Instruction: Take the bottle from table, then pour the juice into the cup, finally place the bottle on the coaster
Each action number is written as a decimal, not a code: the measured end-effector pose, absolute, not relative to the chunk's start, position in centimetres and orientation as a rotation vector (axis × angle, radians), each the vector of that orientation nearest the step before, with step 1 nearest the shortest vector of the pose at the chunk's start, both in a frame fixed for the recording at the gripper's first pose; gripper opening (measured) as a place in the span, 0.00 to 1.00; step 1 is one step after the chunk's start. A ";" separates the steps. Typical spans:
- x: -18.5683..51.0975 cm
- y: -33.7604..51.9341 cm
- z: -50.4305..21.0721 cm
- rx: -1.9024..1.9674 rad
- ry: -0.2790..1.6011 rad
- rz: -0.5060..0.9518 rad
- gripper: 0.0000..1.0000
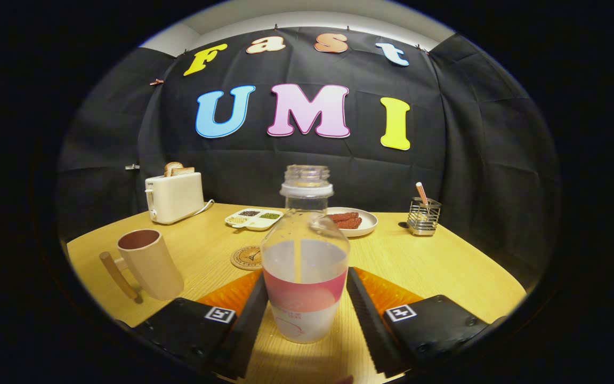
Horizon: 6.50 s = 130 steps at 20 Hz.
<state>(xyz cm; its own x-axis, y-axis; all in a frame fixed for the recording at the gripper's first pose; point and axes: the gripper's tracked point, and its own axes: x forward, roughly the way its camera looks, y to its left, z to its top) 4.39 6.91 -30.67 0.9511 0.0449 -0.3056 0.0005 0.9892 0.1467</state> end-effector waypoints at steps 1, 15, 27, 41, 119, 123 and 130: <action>4.5 6.8 -30.4 0.139 0.324 0.007 0.78; 6.7 10.0 -22.2 -0.389 0.396 0.092 0.69; 6.5 14.9 -22.9 -1.029 0.394 0.203 0.68; 6.4 16.4 -25.1 -1.325 0.403 0.297 0.68; 9.5 19.4 -21.8 -1.853 0.110 0.390 0.68; 9.6 19.7 -21.4 -1.885 0.080 0.390 0.68; 9.6 20.3 -20.6 -1.946 0.001 0.396 0.68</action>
<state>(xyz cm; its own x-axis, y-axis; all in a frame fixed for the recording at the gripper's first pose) 9.61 20.31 -20.64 0.9441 0.1818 -0.2750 -0.1835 -0.4033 -0.8965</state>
